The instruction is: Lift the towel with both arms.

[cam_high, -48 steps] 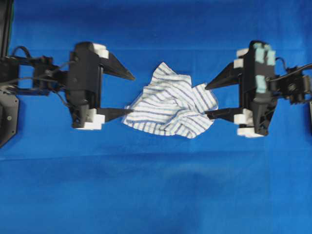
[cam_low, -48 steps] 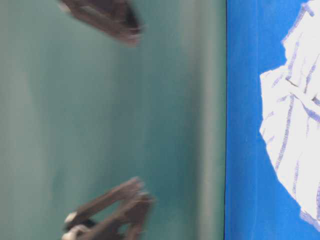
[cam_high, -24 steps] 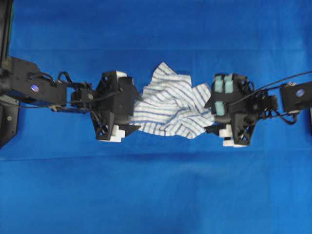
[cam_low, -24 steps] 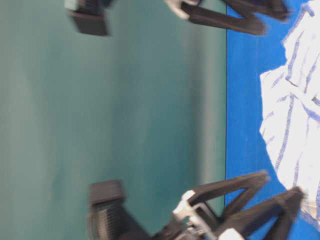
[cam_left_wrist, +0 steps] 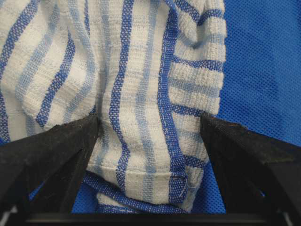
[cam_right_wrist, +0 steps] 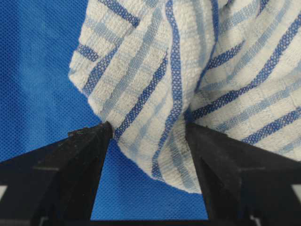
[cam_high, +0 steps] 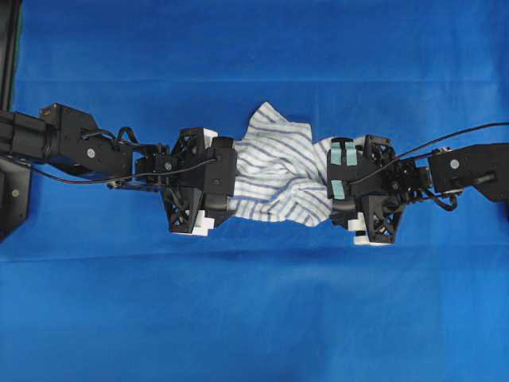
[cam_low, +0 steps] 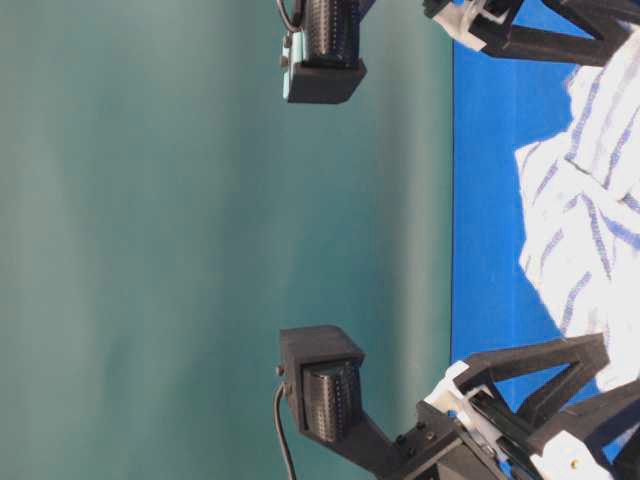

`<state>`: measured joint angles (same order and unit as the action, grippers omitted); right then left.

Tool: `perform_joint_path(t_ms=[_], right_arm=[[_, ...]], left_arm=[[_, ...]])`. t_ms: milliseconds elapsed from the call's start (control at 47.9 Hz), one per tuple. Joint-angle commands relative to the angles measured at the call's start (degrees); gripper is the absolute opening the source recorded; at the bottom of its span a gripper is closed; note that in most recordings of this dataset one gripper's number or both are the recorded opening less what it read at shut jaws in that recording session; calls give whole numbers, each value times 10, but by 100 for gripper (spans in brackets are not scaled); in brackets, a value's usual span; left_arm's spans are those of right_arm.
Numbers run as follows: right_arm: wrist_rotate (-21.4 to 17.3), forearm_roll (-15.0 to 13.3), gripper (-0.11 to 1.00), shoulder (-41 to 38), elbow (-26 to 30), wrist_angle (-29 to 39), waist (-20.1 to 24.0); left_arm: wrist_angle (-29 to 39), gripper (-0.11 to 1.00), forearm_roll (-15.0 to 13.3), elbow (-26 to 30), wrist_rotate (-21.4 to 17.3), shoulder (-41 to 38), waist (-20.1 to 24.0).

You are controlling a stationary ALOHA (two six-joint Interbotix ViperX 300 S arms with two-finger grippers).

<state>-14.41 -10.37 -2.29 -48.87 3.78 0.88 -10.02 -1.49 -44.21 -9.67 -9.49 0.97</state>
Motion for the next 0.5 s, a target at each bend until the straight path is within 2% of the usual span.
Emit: perform_joint_path(t_ms=[0,63,146,209,313,355,481], right_arm=[[-1,2,66,6,9,-5,-6],[0,1,65,6,9,-5,-11],[1,0,56,6,10,-4,-12],[4,0,41,7,10,-4,-12],[4,0,9,11,10,-3,-12],[4,0,3,13,10,-3,-12],[1,0,3,26,11,-2,-12]], left_arm=[[10,86,0,8,-3,2,-2],[19,77,0,9,-7,2,-2],[35,54,0,11,-8,2,0],[46,36,0,11,-10,4,1],[62,10,1,14,-10,11,6],[66,5,1,15,-10,16,9],[80,5,0,18,-10,35,18]])
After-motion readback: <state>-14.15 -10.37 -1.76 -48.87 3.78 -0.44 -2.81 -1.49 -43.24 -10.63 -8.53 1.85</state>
